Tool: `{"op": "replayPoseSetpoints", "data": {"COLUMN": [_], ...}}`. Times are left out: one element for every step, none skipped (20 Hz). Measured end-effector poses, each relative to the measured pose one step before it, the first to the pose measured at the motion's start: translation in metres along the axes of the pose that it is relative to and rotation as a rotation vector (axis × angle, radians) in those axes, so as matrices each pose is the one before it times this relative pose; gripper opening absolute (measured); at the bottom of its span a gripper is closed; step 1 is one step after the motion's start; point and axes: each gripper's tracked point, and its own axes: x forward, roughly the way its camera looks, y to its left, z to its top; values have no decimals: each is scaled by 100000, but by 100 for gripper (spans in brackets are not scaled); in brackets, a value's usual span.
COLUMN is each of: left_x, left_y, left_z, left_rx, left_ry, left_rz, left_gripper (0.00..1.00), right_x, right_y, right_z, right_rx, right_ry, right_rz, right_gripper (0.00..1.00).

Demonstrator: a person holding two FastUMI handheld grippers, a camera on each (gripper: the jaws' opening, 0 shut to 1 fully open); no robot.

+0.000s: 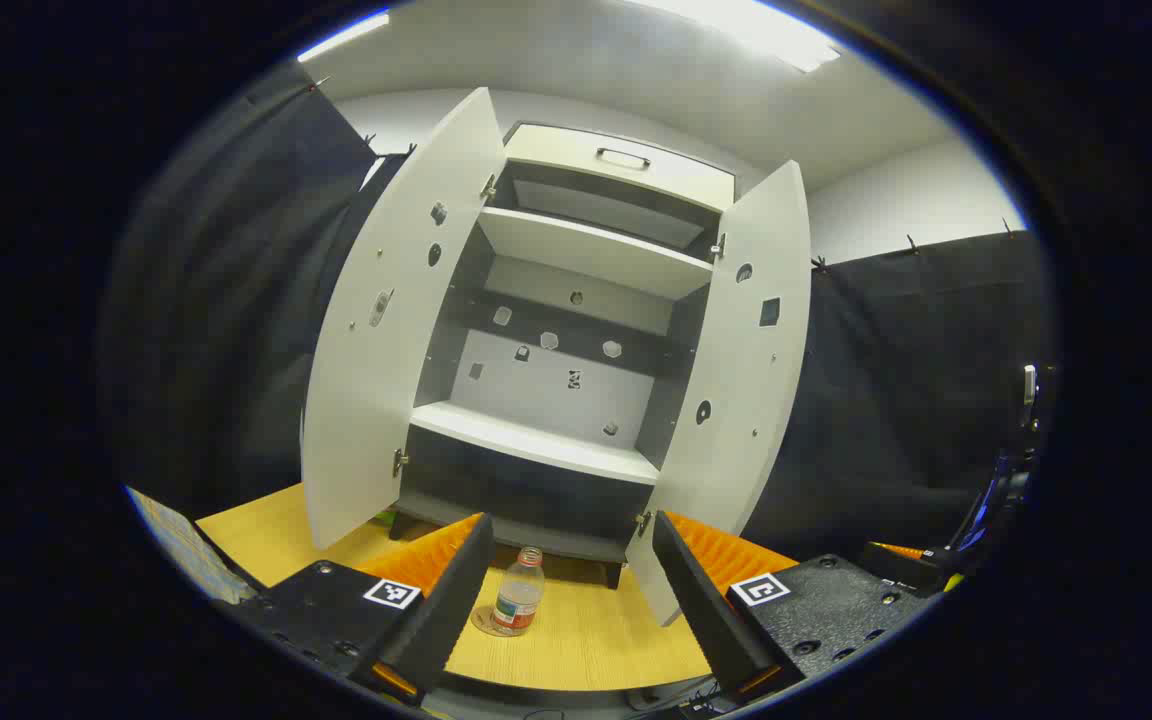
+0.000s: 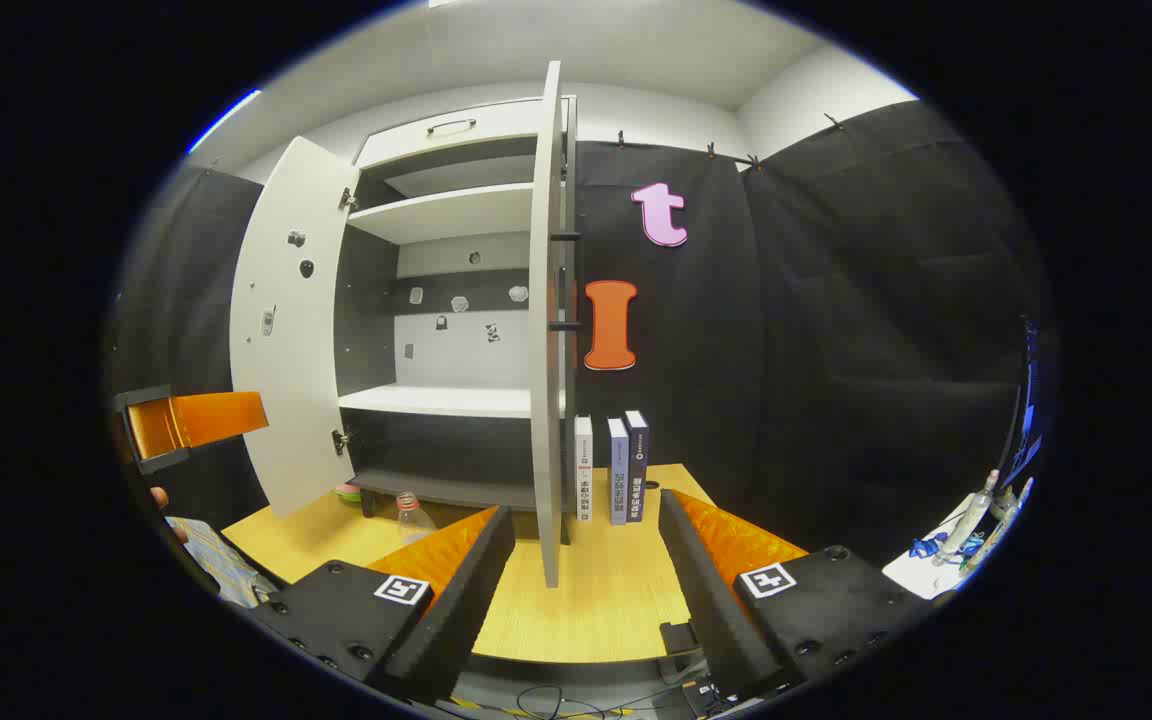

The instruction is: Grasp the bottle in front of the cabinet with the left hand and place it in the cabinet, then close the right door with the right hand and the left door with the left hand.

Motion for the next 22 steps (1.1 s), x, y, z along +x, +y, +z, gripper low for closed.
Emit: {"op": "replayPoseSetpoints", "data": {"left_x": [185,171,198,54,115,190,21,230,151,195,147,175,165,161,138,92,104,79,78,129,144,190], "left_y": [-645,-766,-606,-518,-493,-314,-249,-218,-198,-225,-105,-140,-79,-28,-58,24,103,280,413,384,456,598], "left_z": [113,124,143,34,-165,-137,-167,-15,-54,-46,75,25,23,-33,-60,-191,-303,-342,-290,-454,-504,-661], "left_rx": [1681,911,161,-31,70,267,442,334,201,126,84,9,-100,-72,-69,-70,20,238,290,161,20,-109], "left_ry": [-453,-659,-556,-144,280,328,273,121,57,84,-77,-150,-224,-129,126,415,810,749,548,843,1252,1445], "left_rz": [-665,-1027,-1035,-741,-869,-567,72,-17,-223,-149,-65,-31,-43,-83,42,-14,137,508,919,749,650,1070], "left_gripper": [97,97,97,97,97,97,97,97,97,97,97,97,97,97,97,97,97,97,97,97,97,97], "right_x": [-114,-103,-55,-83,-62,57,63,85,110,58,122,69,95,1,78,55,-31,45,-14,-35,-59,-65], "right_y": [-214,-322,-344,-462,-534,-571,-427,-498,-525,-395,-264,-62,77,178,209,160,246,129,203,285,222,90], "right_z": [62,107,235,156,260,207,287,106,118,79,40,75,18,2,-51,2,63,-52,-58,-51,-58,47], "right_rx": [-63,-83,-136,-116,305,397,123,-346,-376,-14,287,361,137,-181,-443,-542,-379,-161,-65,-152,-320,-386], "right_ry": [102,-295,-617,-671,-935,-925,-758,-142,124,-60,-11,36,227,179,305,247,15,-90,71,410,361,59], "right_rz": [-44,-160,-303,-1002,-1424,-1072,-893,-878,-892,-776,-665,-171,303,393,537,539,523,330,354,587,548,321], "right_gripper": [97,97,97,97,97,97,97,97,100,97,97,97,97,97,97,97,97,97,97,97,97,97]}}
